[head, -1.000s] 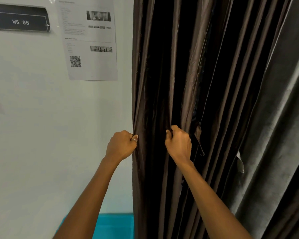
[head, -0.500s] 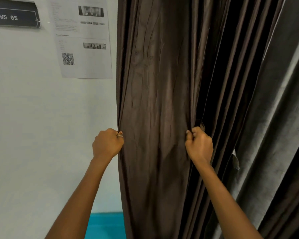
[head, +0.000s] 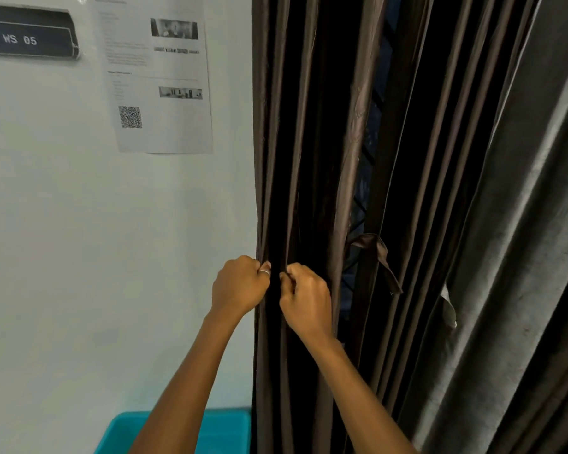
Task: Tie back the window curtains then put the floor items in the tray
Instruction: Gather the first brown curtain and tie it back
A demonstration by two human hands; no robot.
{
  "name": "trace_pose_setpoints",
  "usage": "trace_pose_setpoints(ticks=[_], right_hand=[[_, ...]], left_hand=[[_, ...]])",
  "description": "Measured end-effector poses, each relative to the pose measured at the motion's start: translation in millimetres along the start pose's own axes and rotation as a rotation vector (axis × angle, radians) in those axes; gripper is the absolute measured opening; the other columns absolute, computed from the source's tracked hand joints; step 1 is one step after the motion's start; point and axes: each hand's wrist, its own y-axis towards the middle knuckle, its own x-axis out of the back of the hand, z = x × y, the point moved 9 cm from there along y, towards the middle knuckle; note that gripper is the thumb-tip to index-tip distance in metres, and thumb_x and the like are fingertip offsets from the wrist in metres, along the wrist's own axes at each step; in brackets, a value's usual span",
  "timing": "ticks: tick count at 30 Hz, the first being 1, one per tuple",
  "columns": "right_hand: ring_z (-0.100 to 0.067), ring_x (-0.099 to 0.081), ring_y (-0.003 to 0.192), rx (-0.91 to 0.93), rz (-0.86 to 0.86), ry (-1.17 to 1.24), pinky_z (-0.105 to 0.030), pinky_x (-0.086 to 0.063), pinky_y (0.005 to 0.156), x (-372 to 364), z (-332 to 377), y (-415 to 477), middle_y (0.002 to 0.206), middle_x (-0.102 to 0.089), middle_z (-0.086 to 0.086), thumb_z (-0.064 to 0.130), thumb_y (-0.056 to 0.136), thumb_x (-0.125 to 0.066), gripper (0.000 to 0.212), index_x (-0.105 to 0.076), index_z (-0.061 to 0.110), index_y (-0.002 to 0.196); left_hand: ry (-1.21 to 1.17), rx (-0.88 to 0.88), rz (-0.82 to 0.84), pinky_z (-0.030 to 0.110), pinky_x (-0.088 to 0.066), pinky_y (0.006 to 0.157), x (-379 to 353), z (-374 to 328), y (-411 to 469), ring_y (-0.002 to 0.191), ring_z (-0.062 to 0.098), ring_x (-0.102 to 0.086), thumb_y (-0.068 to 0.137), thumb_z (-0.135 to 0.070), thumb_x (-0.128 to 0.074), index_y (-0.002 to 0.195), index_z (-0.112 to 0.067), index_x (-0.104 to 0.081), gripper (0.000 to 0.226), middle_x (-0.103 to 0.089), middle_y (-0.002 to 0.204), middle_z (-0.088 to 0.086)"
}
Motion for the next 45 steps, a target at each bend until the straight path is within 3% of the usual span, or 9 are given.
trace_pose_setpoints(ticks=[4,9,16,23,29,34,40,43,45], right_hand=[[-0.016,-0.059,0.07,-0.008,0.013,0.033,-0.032,-0.048,0.057,-11.0,9.8,-1.4,0.082,-0.062,-0.002,0.015,0.101,-0.055,0.017,-0.061,0.011,0.085],[-0.011,-0.056,0.068,-0.034,-0.008,0.085,-0.012,-0.03,0.056,-10.5,7.1,-3.8,0.082,-0.062,-0.001,0.014,0.101,-0.057,0.016,-0.065,0.01,0.087],[-0.013,-0.062,0.066,0.018,-0.037,-0.007,-0.01,-0.032,0.055,-8.3,10.8,-3.8,0.08,-0.065,-0.002,0.013,0.096,-0.063,0.009,-0.068,0.007,0.093],[-0.012,-0.061,0.064,0.043,-0.071,0.003,-0.019,-0.048,0.058,-10.3,8.9,-10.4,0.078,-0.068,-0.005,0.012,0.095,-0.064,0.014,-0.072,0.005,0.086],[-0.004,-0.058,0.062,0.078,0.108,0.105,-0.015,-0.047,0.056,-14.4,-2.8,-9.3,0.078,-0.066,0.006,0.016,0.097,-0.063,0.014,-0.07,0.012,0.085],[0.002,-0.059,0.078,-0.081,-0.384,0.004,-0.003,-0.041,0.065,56.9,-33.7,-4.7,0.097,-0.066,0.009,0.028,0.093,-0.07,0.016,-0.07,0.021,0.107],[-0.011,-0.061,0.094,-0.337,-0.375,-0.015,-0.034,-0.057,0.071,88.3,-78.6,19.8,0.116,-0.058,0.006,0.046,0.086,-0.074,0.054,-0.05,0.02,0.127],[-0.016,-0.067,0.078,-0.248,-0.247,-0.109,-0.037,-0.059,0.065,86.9,-86.5,37.0,0.088,-0.068,0.003,0.036,0.093,-0.068,0.02,-0.063,0.019,0.102],[-0.017,-0.062,0.062,-0.204,-0.238,-0.199,-0.033,-0.054,0.053,94.6,-93.8,44.8,0.069,-0.061,0.002,0.029,0.096,-0.065,0.021,-0.059,0.018,0.08]], left_hand=[[-0.086,0.0,0.028,0.041,-0.055,0.062,-5.6,0.8,0.2,0.059,0.029,-0.065,0.099,-0.032,-0.052,0.066,-0.001,-0.064,0.046,-0.066,0.061,0.012],[-0.245,0.035,0.124,0.05,-0.06,0.074,-17.6,7.9,1.0,0.073,0.033,-0.071,0.103,-0.039,-0.046,0.08,0.0,-0.067,0.051,-0.072,0.076,0.016],[-0.066,0.1,0.156,0.028,-0.052,0.055,-16.0,-10.6,-2.5,0.049,0.015,-0.061,0.067,-0.101,-0.022,0.058,-0.009,-0.056,0.098,-0.06,0.05,0.0],[0.179,0.066,-0.005,0.023,-0.036,0.048,-7.5,-28.0,1.9,0.055,0.011,-0.054,0.101,-0.039,-0.044,0.062,-0.021,-0.049,0.044,-0.055,0.061,-0.004],[0.245,0.056,-0.016,0.028,-0.041,0.059,-7.8,-23.6,4.5,0.06,0.013,-0.053,0.104,-0.04,-0.041,0.077,-0.018,-0.053,0.037,-0.051,0.065,-0.005],[0.258,0.022,0.01,0.028,-0.047,0.06,-7.0,-22.8,3.6,0.061,0.016,-0.058,0.105,-0.041,-0.04,0.07,-0.018,-0.05,0.042,-0.052,0.063,-0.004],[0.224,0.001,0.049,0.028,-0.048,0.06,-8.0,-18.7,6.0,0.06,0.018,-0.058,0.105,-0.043,-0.039,0.061,-0.02,-0.043,0.049,-0.053,0.062,-0.002],[0.223,0.013,0.054,0.03,-0.052,0.064,-7.3,-12.7,9.2,0.062,0.018,-0.059,0.105,-0.043,-0.038,0.062,-0.02,-0.044,0.05,-0.054,0.063,-0.002],[0.221,0.033,0.039,0.03,-0.051,0.063,-1.8,-4.2,12.2,0.062,0.018,-0.059,0.105,-0.043,-0.038,0.062,-0.02,-0.044,0.05,-0.053,0.063,-0.002]])
